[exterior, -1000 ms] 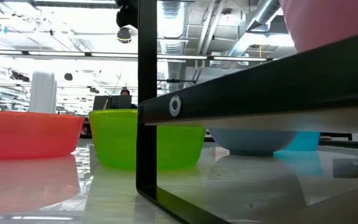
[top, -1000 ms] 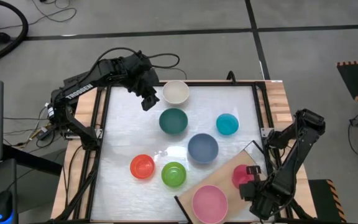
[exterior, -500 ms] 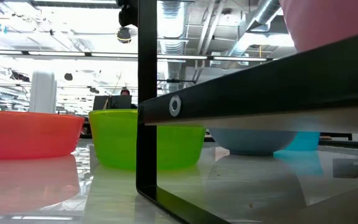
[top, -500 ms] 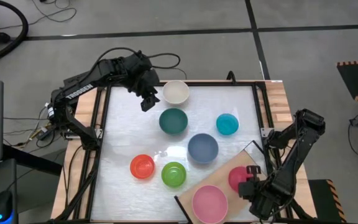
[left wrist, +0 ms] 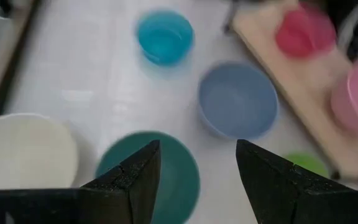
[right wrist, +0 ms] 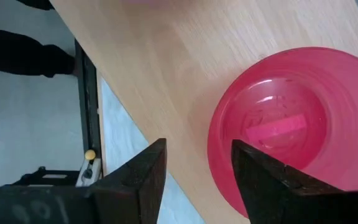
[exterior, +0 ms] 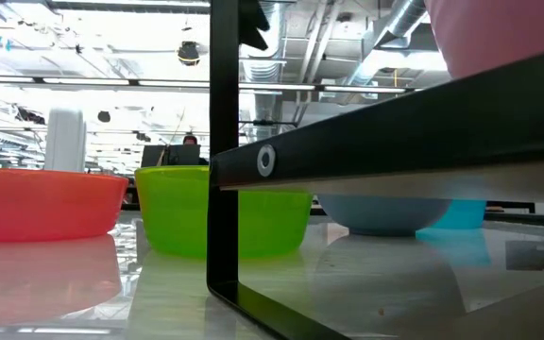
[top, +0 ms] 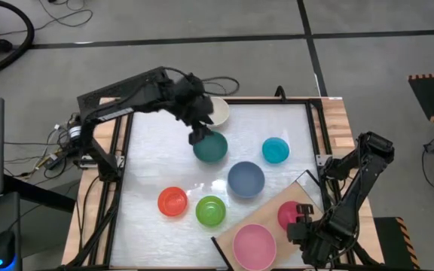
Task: Place and stack bowls onto a shelf
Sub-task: Stack the light blue bowl on top of the light pink bowl on the shelf
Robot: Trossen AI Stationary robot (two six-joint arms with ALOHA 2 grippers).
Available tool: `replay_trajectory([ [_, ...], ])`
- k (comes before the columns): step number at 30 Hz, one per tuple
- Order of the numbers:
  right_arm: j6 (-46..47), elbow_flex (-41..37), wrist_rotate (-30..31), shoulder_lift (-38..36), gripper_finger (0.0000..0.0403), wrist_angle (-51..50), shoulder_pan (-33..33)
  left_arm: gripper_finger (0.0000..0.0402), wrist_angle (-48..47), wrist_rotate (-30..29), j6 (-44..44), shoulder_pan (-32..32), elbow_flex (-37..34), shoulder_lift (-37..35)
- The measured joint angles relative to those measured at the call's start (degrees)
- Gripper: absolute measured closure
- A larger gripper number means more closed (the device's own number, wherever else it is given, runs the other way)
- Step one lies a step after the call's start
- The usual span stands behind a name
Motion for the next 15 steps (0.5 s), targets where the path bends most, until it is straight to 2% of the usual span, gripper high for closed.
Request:
replay_trajectory([
  [5,-0.04,0.00,0.13,0.00,0.0199,-0.49,0.00,0.0207,-3.37,6.51,12.12,-4.13,-0.04,6.05],
  [15,1.29,0.00,1.91,0.00,0.0200,-0.48,0.00,0.0207,-3.71,6.51,37.62,-13.81,-0.02,15.25],
])
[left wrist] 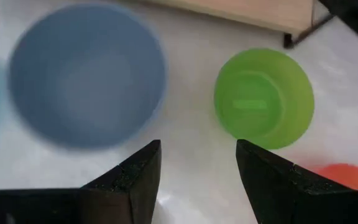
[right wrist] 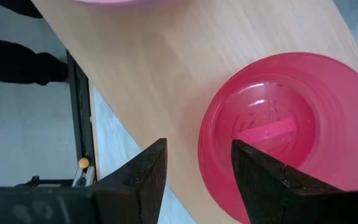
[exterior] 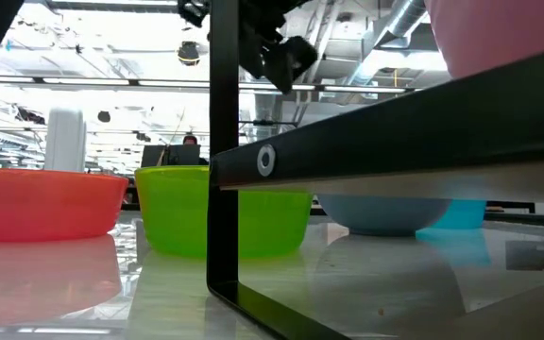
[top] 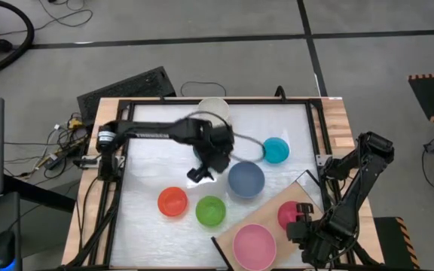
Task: Place and stack bowls onto a shelf
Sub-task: Stack the light blue bowl on top of the light pink bowl on the shelf
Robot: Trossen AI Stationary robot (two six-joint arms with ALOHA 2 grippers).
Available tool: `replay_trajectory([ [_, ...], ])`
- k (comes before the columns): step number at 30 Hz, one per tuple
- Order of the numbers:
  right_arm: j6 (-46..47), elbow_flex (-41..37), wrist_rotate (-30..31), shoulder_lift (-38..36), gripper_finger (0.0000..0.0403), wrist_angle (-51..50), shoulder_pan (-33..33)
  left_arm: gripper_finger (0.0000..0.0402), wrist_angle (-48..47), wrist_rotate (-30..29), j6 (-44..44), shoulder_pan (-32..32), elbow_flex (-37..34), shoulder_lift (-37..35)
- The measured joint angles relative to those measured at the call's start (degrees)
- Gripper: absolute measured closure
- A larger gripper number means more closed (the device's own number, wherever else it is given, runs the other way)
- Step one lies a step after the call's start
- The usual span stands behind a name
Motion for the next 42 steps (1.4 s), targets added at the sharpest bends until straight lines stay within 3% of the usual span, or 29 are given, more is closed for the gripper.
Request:
replay_trajectory([
  [8,0.02,0.00,1.08,0.00,0.0200,1.01,-0.07,0.0207,9.90,1.30,6.64,-2.05,0.02,4.98],
  [14,0.04,0.00,1.08,0.00,0.0200,2.62,-0.07,0.0207,10.81,1.06,7.46,-2.05,0.02,8.05],
  [23,0.19,0.00,1.08,0.00,0.0200,2.92,-0.07,0.0210,13.25,-9.20,8.39,-3.55,0.02,13.48],
  [27,0.19,0.00,1.10,0.00,0.0200,2.91,-0.07,0.0246,12.82,-10.43,6.55,-3.71,0.02,13.68],
  [35,0.17,0.00,3.94,0.00,0.0200,2.71,-0.14,0.0388,13.65,-11.13,3.84,-3.71,0.68,13.63],
  [42,-1.20,0.00,4.04,-1.01,0.0200,1.18,-1.79,0.0400,11.16,-12.50,2.82,-3.71,0.68,12.14],
])
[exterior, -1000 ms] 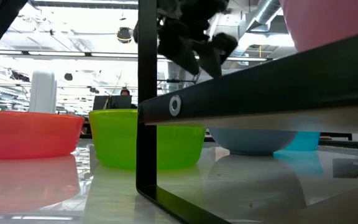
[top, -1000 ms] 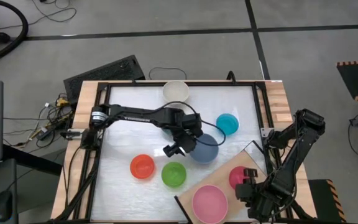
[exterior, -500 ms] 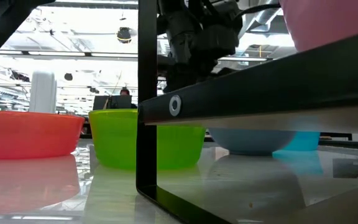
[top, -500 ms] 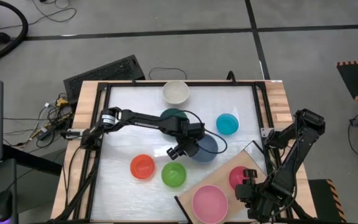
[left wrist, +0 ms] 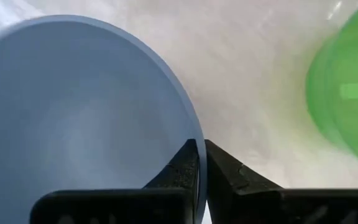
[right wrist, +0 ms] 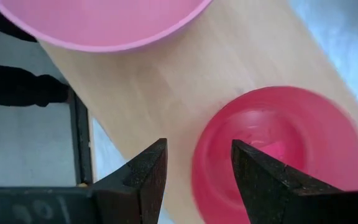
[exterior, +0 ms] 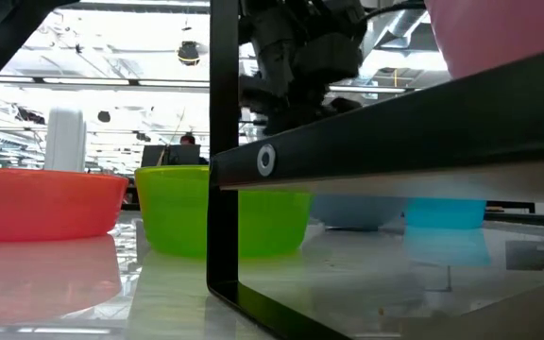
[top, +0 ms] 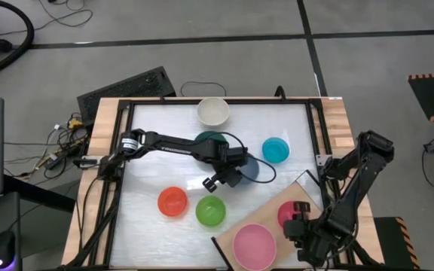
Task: Place and stack bowls onto a shelf
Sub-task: Stack the light blue bowl on top of the light pink bowl on the shelf
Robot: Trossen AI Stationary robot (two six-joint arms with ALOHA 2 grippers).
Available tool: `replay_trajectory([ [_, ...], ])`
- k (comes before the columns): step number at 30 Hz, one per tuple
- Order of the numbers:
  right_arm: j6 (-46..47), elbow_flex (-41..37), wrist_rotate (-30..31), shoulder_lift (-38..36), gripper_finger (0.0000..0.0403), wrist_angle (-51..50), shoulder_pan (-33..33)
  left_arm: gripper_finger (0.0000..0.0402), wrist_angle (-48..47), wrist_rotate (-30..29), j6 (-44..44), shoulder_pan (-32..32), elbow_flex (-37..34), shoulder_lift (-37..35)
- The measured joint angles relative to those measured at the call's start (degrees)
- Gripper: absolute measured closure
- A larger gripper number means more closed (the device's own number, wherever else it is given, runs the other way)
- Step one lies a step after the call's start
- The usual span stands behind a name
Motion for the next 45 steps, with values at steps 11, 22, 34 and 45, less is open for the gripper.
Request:
replay_trajectory([
  [11,-11.89,0.00,3.41,-12.51,0.0200,-5.14,-8.58,0.0401,-2.27,0.05,1.67,-0.01,-0.02,-3.49],
  [22,-56.49,0.04,0.46,-19.42,0.0200,-2.09,-30.42,0.0401,-3.01,1.03,7.69,-0.22,-0.04,-8.15],
  [34,-84.90,0.00,-8.17,-15.15,0.0200,4.32,-39.05,0.0401,-1.02,3.97,11.11,-1.01,-0.04,-9.84],
  [45,-88.91,0.00,-14.91,-10.20,0.0226,1.75,-42.58,0.0401,0.82,4.96,10.49,-1.06,-0.04,-9.82],
])
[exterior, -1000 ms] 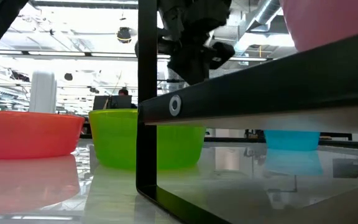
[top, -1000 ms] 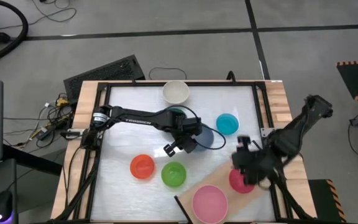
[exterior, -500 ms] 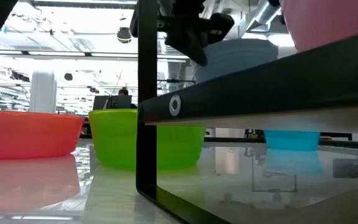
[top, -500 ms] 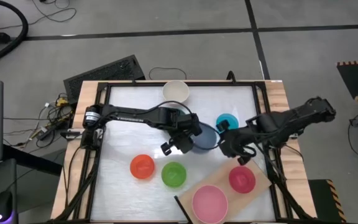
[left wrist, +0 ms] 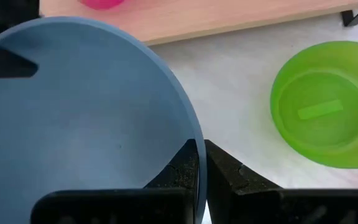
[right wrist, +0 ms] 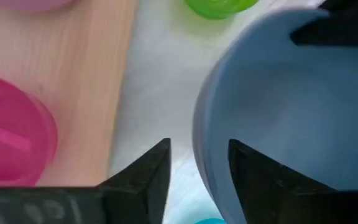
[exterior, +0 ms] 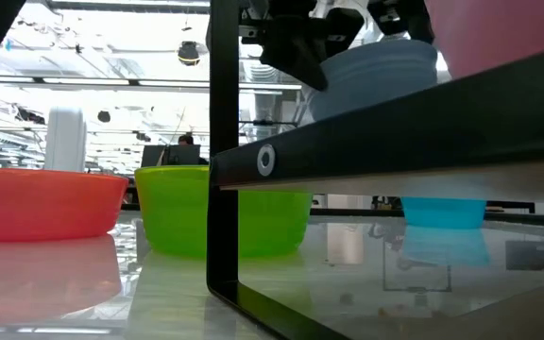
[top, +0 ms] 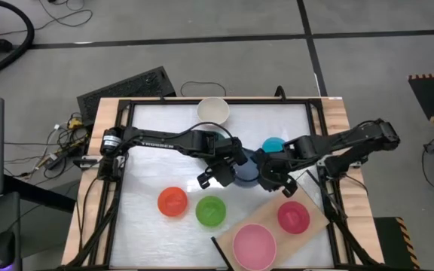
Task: Place and stack bowls onto a shelf
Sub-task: Stack the light blue bowl on top of the light pink bowl on the shelf
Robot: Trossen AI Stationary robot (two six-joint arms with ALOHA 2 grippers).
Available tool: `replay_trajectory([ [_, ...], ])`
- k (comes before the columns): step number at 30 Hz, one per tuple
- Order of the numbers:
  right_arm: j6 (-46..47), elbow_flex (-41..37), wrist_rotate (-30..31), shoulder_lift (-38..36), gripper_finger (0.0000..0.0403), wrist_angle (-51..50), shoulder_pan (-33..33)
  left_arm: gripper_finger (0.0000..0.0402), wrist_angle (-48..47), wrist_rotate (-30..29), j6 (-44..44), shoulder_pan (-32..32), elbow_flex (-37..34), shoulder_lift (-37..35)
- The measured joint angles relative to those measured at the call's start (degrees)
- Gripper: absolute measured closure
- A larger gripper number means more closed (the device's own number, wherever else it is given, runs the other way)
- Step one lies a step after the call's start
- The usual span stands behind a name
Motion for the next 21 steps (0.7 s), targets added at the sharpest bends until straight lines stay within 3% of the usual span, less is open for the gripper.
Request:
replay_trajectory([
  [8,-2.10,0.00,-0.29,-0.46,0.0369,-0.54,0.00,0.0401,0.42,-0.48,-0.03,-0.30,0.00,0.04],
  [15,-2.01,0.00,-0.22,-0.46,0.0375,-0.68,0.13,0.0401,0.50,-0.66,-0.43,-0.45,0.00,0.04],
  [21,-0.70,0.00,0.91,-0.46,0.0375,-0.79,0.11,0.0384,0.63,-4.40,-1.47,-0.52,0.00,0.04],
])
